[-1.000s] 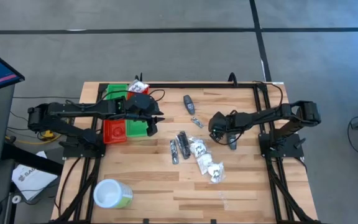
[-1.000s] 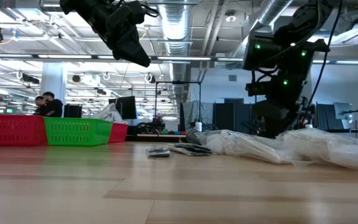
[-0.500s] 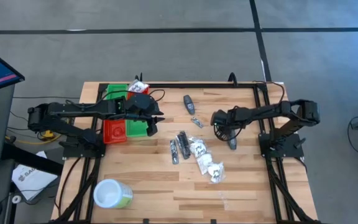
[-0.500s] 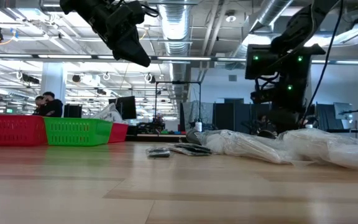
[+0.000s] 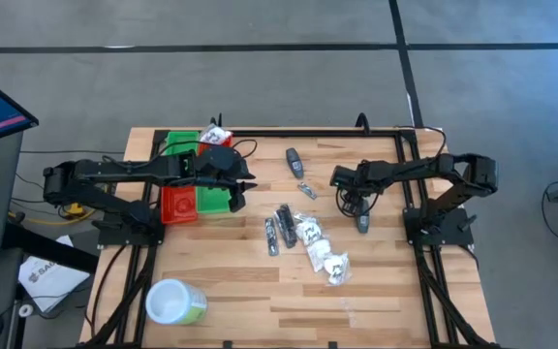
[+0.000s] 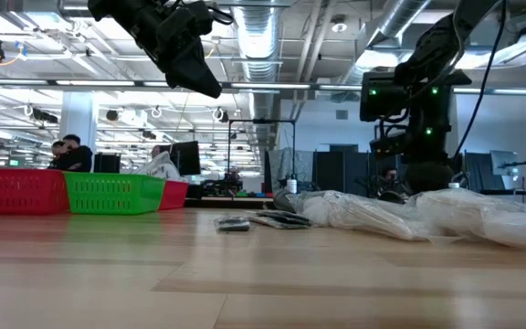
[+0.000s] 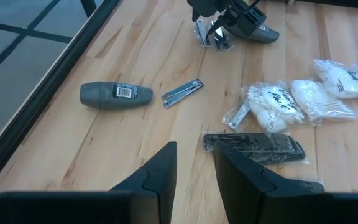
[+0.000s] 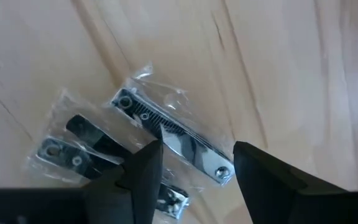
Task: Pick & Place Travel size toiletries
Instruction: Put the silver nail cutter into the bottom red bin
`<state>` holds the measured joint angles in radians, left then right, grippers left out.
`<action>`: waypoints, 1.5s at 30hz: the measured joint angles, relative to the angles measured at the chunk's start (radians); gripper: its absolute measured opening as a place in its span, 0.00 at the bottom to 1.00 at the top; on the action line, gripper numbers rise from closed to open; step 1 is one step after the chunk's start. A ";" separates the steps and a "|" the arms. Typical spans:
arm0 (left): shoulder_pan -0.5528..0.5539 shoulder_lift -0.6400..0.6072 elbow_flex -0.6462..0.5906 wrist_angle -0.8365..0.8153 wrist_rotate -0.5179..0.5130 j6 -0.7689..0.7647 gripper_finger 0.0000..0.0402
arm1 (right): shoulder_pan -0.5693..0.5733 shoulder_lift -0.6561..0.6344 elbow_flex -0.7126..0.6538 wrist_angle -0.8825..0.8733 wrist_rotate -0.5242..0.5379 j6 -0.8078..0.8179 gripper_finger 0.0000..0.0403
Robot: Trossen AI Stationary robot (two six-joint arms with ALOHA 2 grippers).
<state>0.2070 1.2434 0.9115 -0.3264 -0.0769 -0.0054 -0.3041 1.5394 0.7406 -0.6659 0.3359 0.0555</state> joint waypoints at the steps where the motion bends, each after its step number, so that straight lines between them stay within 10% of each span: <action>1: 0.000 0.000 0.000 0.000 0.000 0.000 0.25 | 0.003 0.000 0.000 0.000 -0.001 -0.025 0.46; 18: 0.000 0.000 0.000 0.009 0.000 0.000 0.25 | 0.028 0.070 0.006 0.037 -0.010 -0.198 0.36; 28: 0.000 0.000 0.000 0.013 0.000 0.000 0.25 | 0.027 0.082 0.003 0.047 -0.021 -0.224 0.04; 45: 0.000 0.000 0.000 0.021 0.000 0.000 0.25 | 0.037 0.087 0.206 -0.050 -0.033 -0.201 0.02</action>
<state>0.2070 1.2434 0.9115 -0.3054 -0.0769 -0.0055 -0.2674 1.6262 0.9471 -0.7155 0.3031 -0.1459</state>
